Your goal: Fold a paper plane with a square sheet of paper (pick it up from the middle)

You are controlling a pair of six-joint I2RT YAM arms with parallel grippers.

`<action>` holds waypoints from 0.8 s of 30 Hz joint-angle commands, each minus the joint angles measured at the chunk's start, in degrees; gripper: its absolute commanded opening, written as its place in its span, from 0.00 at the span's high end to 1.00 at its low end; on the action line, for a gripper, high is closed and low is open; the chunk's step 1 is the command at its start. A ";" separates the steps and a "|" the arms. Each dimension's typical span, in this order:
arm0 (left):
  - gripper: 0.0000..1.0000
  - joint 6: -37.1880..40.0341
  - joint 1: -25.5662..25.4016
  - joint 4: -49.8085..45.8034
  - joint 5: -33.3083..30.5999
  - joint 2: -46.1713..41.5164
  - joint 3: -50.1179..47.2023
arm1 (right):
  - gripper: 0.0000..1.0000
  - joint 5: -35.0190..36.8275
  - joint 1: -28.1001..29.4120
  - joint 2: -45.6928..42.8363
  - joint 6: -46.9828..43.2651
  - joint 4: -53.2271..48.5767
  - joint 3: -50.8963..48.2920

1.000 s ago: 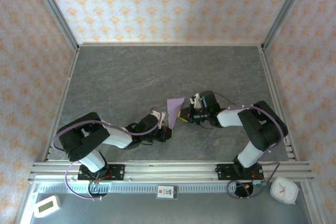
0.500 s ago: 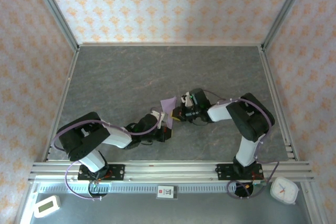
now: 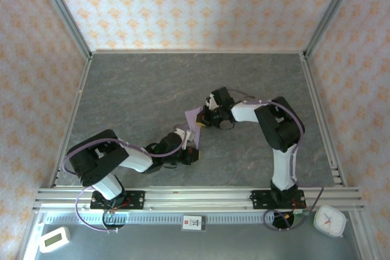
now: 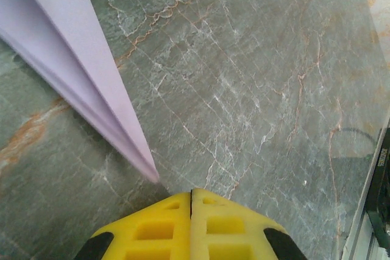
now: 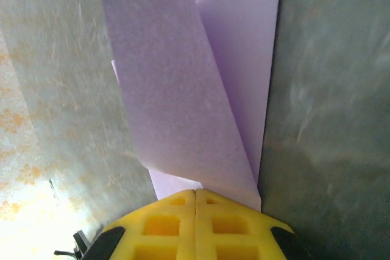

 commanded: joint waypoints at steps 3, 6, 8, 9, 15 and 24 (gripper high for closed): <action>1.00 -0.36 -0.22 -9.93 2.57 2.83 -3.22 | 1.00 0.88 -3.94 6.72 -3.93 -5.36 4.72; 1.00 -0.68 -0.29 -9.64 2.69 2.50 -3.55 | 1.00 1.25 -4.85 9.41 -5.46 -8.47 9.00; 1.00 -1.02 -0.08 -9.58 2.87 1.76 -3.72 | 1.00 1.77 -4.94 11.02 -6.51 -11.35 11.43; 1.00 -1.45 0.10 -9.52 2.95 0.87 -3.85 | 1.00 1.84 -4.91 11.29 -6.76 -11.89 11.63; 1.00 -3.43 5.11 -12.08 3.09 -9.33 -1.26 | 1.00 2.82 -4.42 7.10 -4.62 -9.39 3.72; 1.00 1.30 7.82 -17.58 7.00 -5.09 11.09 | 1.00 3.34 -0.72 -2.60 2.78 -0.90 -11.47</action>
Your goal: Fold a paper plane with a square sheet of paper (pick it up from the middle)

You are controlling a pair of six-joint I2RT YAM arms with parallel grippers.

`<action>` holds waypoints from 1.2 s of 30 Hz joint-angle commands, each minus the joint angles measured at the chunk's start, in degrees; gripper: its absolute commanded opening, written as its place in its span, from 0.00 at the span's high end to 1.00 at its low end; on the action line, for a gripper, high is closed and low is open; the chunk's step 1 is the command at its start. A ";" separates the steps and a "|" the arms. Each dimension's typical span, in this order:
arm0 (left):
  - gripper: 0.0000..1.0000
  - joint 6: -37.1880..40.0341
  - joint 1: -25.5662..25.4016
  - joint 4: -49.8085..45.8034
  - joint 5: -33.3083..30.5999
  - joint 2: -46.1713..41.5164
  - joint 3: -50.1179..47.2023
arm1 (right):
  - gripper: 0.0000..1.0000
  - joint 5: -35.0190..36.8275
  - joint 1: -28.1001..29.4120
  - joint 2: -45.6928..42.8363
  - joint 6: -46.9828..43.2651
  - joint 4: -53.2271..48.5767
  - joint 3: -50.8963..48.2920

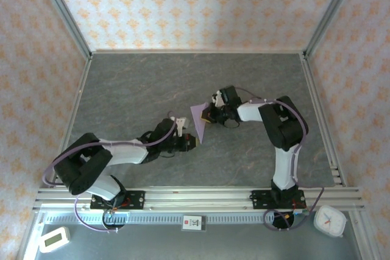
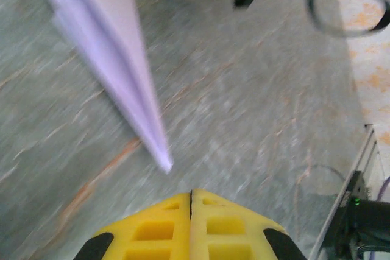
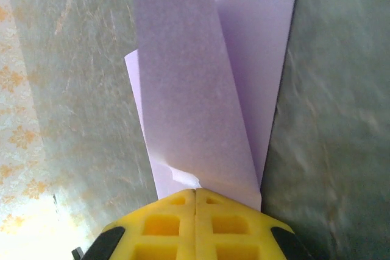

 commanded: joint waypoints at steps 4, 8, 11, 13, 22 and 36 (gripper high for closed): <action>1.00 4.42 -0.37 -4.53 3.33 3.56 5.41 | 1.00 3.89 4.21 -3.56 7.19 -4.49 -9.18; 1.00 5.52 -1.14 -5.19 4.48 5.11 6.92 | 1.00 4.40 5.06 -5.40 9.50 -3.04 -10.63; 1.00 5.91 -1.61 -4.69 3.95 6.41 7.03 | 1.00 4.53 5.18 -5.93 9.66 -3.22 -10.67; 1.00 6.03 -1.61 -4.01 3.73 7.77 7.55 | 1.00 4.64 5.36 -6.38 9.94 -3.09 -11.07; 1.00 6.78 -1.54 -2.10 1.75 13.26 5.55 | 1.00 3.25 5.50 -8.13 9.76 -4.75 -7.56; 1.00 5.99 -1.35 0.38 1.92 13.36 0.43 | 1.00 -0.39 0.44 -15.63 5.18 -3.70 -6.98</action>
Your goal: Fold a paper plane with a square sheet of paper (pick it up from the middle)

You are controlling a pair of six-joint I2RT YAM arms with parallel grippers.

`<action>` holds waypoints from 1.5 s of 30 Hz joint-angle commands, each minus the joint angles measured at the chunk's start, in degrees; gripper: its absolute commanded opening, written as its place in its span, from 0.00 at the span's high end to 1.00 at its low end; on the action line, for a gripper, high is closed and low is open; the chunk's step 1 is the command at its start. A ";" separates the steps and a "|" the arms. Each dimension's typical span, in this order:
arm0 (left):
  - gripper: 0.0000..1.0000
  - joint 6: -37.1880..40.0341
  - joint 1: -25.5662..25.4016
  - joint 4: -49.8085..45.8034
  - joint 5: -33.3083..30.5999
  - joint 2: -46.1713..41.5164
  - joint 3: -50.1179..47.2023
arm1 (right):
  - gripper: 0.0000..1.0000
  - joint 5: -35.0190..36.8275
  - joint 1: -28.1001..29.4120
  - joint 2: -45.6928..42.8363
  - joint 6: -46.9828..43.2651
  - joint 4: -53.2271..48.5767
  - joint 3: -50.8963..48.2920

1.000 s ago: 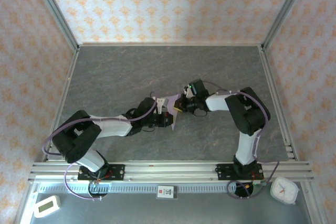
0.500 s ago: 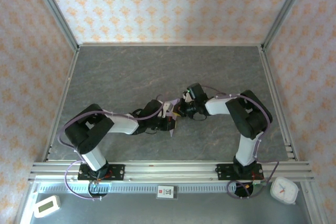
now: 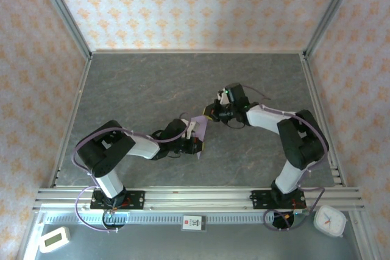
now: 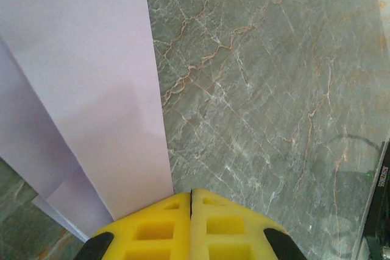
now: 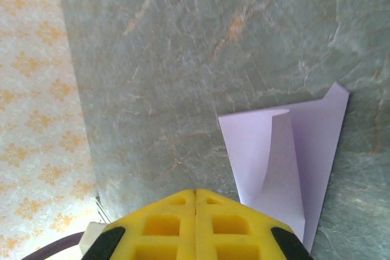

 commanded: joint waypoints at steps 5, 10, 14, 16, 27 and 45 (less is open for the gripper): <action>1.00 0.80 0.07 -4.71 -1.00 1.16 -1.80 | 1.00 -3.74 1.48 -0.47 -2.17 3.06 -7.07; 1.00 1.44 0.08 -6.00 -0.87 1.17 -1.37 | 1.00 -3.66 3.09 2.45 -2.47 4.08 -6.34; 1.00 1.56 0.13 -6.44 -0.66 1.65 -1.51 | 1.00 -3.21 3.34 6.14 -2.76 4.23 -3.60; 1.00 1.56 0.08 -6.30 -0.43 1.99 -1.68 | 1.00 -2.20 3.23 8.49 -3.85 2.56 -1.12; 1.00 3.92 0.08 -7.45 0.14 3.97 -1.60 | 1.00 -0.24 0.01 15.97 -8.60 -7.53 9.17; 1.00 3.40 0.08 -6.11 0.67 5.16 -2.53 | 0.91 3.70 -4.35 27.07 -14.56 -19.32 25.05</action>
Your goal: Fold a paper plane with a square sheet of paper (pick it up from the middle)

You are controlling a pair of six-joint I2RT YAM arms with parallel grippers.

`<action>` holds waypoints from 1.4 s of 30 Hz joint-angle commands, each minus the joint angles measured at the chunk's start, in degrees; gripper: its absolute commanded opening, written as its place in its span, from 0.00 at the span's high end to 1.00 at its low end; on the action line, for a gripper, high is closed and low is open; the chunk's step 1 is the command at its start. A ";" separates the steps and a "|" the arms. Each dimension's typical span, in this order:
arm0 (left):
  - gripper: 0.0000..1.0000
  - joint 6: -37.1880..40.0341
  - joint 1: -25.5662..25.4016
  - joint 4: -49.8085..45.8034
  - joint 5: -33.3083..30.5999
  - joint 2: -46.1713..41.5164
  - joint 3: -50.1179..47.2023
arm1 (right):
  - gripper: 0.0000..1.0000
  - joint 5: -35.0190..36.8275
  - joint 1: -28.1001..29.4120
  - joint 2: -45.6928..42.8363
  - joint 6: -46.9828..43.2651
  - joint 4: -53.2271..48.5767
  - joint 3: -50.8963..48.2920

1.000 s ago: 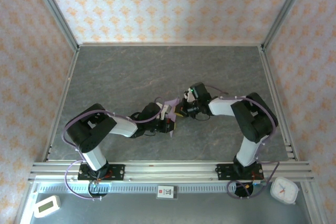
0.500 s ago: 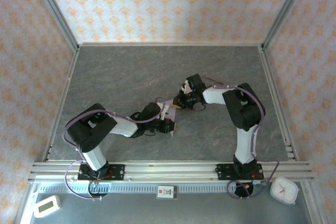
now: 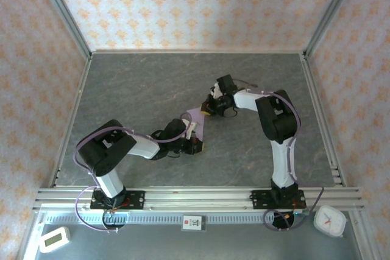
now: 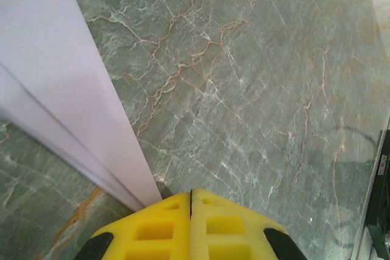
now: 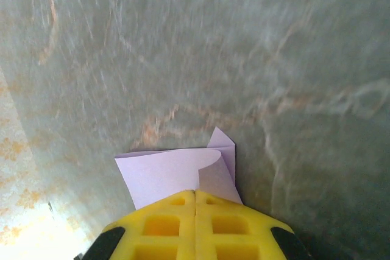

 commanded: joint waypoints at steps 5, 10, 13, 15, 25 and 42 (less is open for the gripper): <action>1.00 0.80 -0.32 -7.61 -0.69 4.44 -1.93 | 0.89 5.30 -1.32 4.10 -2.60 -7.39 3.99; 1.00 -0.32 0.47 -7.65 -0.59 -1.25 -0.79 | 0.90 5.62 -0.99 0.86 -0.50 -3.88 -4.60; 1.00 -3.32 2.29 -7.63 -1.74 -6.09 0.74 | 0.91 5.39 -0.43 -2.21 1.57 -0.57 -10.76; 1.00 -3.88 3.10 -9.07 -3.11 -7.30 3.14 | 0.92 5.51 0.26 -4.36 3.31 1.77 -14.50; 1.00 2.82 3.26 -22.87 -8.92 0.49 17.00 | 0.93 5.30 4.41 -10.95 11.57 10.86 -25.45; 1.00 11.11 -1.37 -33.42 -14.46 10.05 16.60 | 0.89 4.44 1.59 -4.11 5.49 -0.07 -8.55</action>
